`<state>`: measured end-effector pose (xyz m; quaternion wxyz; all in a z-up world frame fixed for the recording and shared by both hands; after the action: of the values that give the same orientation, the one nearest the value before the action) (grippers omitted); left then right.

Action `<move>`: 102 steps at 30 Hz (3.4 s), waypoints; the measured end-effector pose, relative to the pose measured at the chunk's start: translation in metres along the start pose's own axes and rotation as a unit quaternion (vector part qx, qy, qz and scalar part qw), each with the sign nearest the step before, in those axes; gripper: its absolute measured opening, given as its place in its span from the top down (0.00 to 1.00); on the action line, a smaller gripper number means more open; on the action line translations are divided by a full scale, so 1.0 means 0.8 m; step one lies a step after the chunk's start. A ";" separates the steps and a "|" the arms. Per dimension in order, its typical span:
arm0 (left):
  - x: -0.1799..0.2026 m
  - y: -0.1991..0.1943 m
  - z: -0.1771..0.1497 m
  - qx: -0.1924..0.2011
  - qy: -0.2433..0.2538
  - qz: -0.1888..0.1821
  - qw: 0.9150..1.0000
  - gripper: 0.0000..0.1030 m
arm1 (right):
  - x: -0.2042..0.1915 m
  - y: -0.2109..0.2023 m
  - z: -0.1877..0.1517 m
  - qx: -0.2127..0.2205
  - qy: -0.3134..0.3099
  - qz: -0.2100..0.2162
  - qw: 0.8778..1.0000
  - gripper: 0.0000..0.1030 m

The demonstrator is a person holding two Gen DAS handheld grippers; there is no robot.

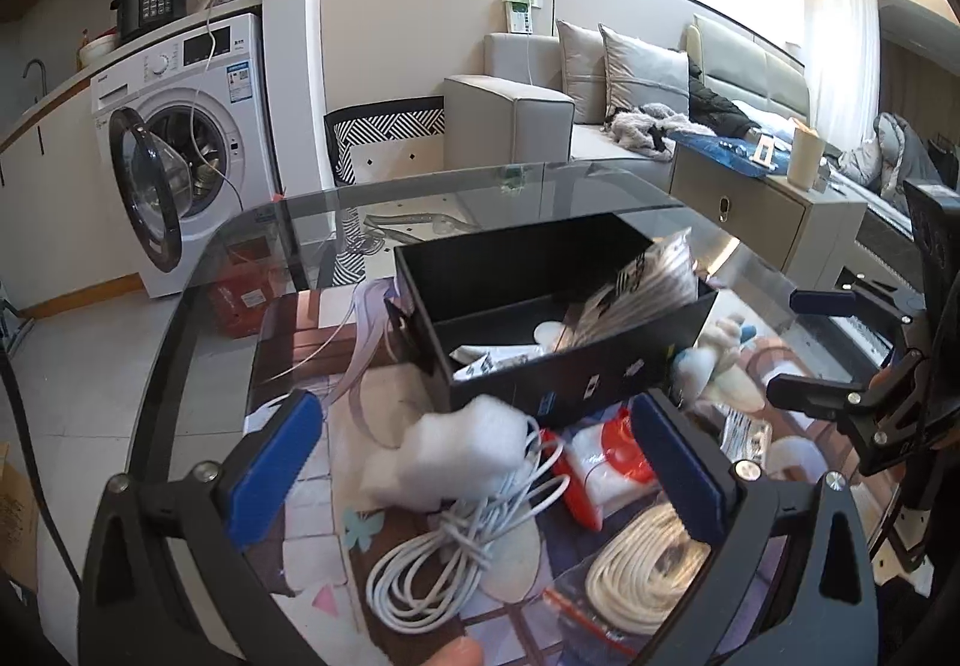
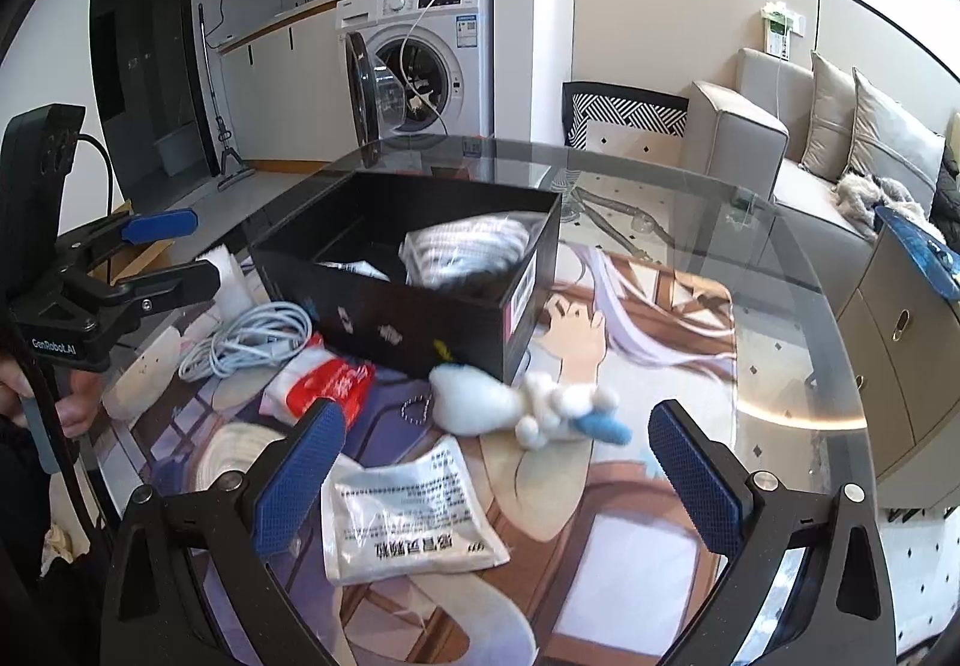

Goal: Organize soft objects
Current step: 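Withdraw both tools from the box and reposition over the table, then grasp another white sachet with the right tool while the left tool grasps white foam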

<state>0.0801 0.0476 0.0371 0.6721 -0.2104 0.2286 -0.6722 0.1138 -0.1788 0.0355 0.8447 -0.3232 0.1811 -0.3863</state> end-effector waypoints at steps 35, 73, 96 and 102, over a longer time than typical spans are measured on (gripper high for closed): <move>-0.016 0.015 -0.041 -0.038 -0.014 0.018 0.999 0.00 | -0.027 0.052 -0.049 -0.104 -0.029 0.037 0.993 0.00; -0.013 0.023 -0.045 -0.043 -0.014 0.016 0.999 0.00 | -0.032 0.051 -0.049 -0.079 -0.028 0.047 0.995 0.50; -0.033 0.034 -0.045 -0.046 -0.052 -0.008 0.998 0.09 | -0.044 -0.001 -0.031 -0.032 -0.041 0.054 0.997 0.51; -0.026 0.034 -0.047 -0.046 -0.048 -0.032 0.997 0.44 | -0.048 -0.005 -0.029 -0.027 -0.046 0.054 0.997 0.51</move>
<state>0.0802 0.0694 -0.0092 0.6502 -0.2804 0.2194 -0.6712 0.0737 -0.1606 0.0235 0.8625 -0.3533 0.1702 -0.3198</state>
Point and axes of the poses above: each gripper's, at about its wrist camera, not at the fingertips, and y roughly the way its jaws point, x to its right, z to its top, the point moved 1 cm from there along y, roughly the way its jaws point, and after that the axes turned 5 degrees about z, right-handed, at the moved point
